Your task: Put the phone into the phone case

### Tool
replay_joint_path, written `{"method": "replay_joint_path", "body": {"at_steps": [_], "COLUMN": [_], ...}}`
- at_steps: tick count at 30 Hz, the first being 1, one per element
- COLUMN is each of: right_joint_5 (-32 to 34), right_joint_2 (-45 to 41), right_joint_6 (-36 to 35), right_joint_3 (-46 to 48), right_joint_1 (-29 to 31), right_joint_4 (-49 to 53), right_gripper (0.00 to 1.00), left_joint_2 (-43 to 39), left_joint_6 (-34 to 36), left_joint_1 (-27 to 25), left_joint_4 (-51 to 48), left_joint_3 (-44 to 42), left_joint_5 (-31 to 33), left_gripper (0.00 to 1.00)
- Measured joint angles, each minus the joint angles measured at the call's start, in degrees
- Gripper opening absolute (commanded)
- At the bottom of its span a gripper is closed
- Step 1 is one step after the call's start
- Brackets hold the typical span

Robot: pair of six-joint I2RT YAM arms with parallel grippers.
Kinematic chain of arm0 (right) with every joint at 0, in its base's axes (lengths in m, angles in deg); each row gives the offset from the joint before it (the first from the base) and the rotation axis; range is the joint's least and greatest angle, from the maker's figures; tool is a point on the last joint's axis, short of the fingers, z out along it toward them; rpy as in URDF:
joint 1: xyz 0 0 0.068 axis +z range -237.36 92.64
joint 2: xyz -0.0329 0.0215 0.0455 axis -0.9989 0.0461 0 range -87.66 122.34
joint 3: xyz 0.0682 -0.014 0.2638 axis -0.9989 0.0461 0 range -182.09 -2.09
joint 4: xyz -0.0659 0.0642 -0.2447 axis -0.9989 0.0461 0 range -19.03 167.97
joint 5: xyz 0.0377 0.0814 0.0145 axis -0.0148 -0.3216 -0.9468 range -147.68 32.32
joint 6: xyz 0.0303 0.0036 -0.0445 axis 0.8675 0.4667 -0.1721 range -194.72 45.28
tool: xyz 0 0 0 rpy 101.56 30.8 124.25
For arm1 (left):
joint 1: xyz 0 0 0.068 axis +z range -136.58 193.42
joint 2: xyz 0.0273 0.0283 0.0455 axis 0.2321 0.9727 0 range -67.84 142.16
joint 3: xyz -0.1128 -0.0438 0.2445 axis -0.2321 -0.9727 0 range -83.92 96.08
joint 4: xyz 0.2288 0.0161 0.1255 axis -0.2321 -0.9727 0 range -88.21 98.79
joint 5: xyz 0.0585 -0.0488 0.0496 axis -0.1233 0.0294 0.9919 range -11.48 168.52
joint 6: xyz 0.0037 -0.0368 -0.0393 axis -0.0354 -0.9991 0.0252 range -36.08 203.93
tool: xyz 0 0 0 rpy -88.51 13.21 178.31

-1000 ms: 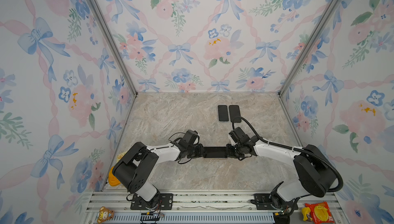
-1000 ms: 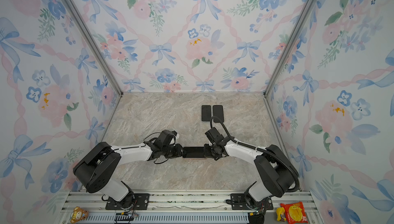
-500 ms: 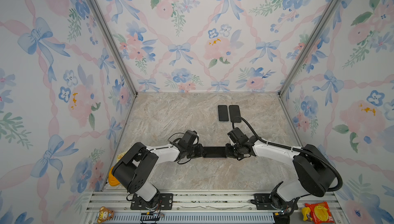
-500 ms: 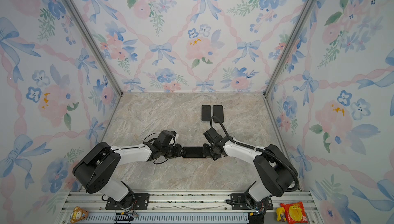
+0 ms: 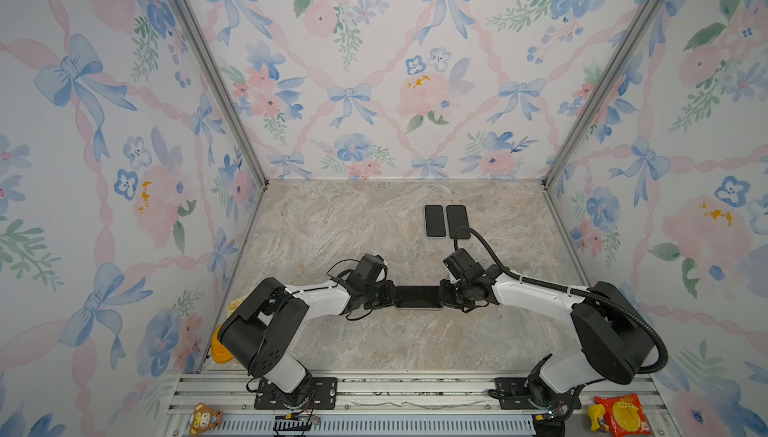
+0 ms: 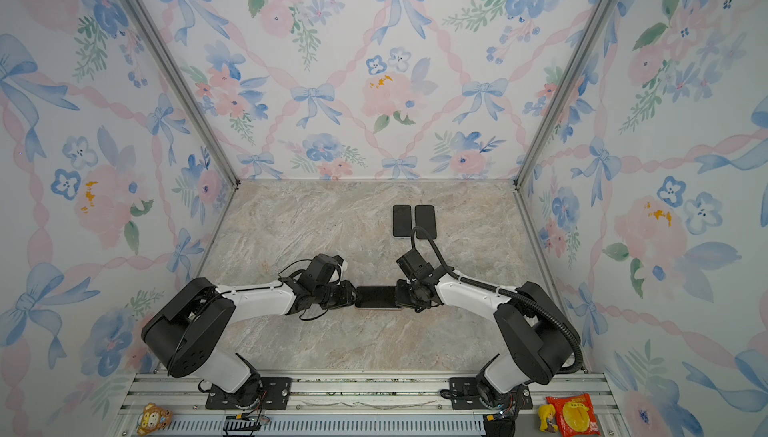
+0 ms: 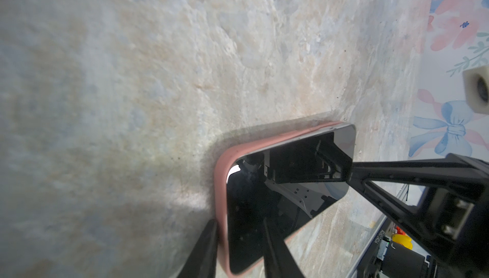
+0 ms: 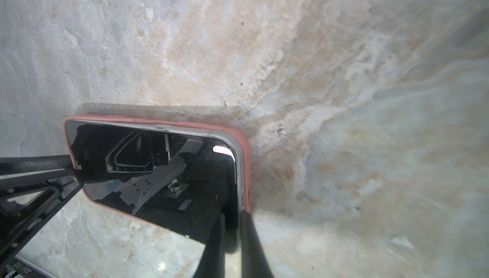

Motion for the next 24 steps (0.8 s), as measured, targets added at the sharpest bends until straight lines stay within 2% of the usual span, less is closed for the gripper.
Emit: {"method": "replay_joint_path", "body": {"at_steps": [7, 9, 16, 22, 24], "right_joint_5": [1.4, 1.6, 2.1, -0.2, -0.6], "right_joint_2": [1.0, 0.9, -0.7, -2.3, -2.6], "right_joint_6": [0.2, 0.1, -3.0, -9.4, -11.7], "right_joint_3": [0.0, 0.0, -0.7, -3.1, -4.6], "right_joint_1": [0.7, 0.7, 0.9, 2.1, 1.6], "right_joint_4": [-1.1, -0.9, 0.4, 4.5, 5.2], "right_gripper": [0.01, 0.03, 0.21, 0.44, 0.48], "left_joint_2": [0.0, 0.0, -0.8, -4.3, -5.5], "left_joint_6": [-0.1, -0.1, 0.8, 3.4, 3.5], "left_joint_1": [0.3, 0.3, 0.3, 1.6, 2.7], "left_joint_4": [0.2, 0.2, -1.2, -8.7, -11.2], "left_joint_3": [0.0, 0.0, 0.0, 0.2, 0.1], "left_joint_5": [0.8, 0.8, 1.4, 2.6, 2.8], "left_gripper": [0.30, 0.30, 0.33, 0.42, 0.44]}}
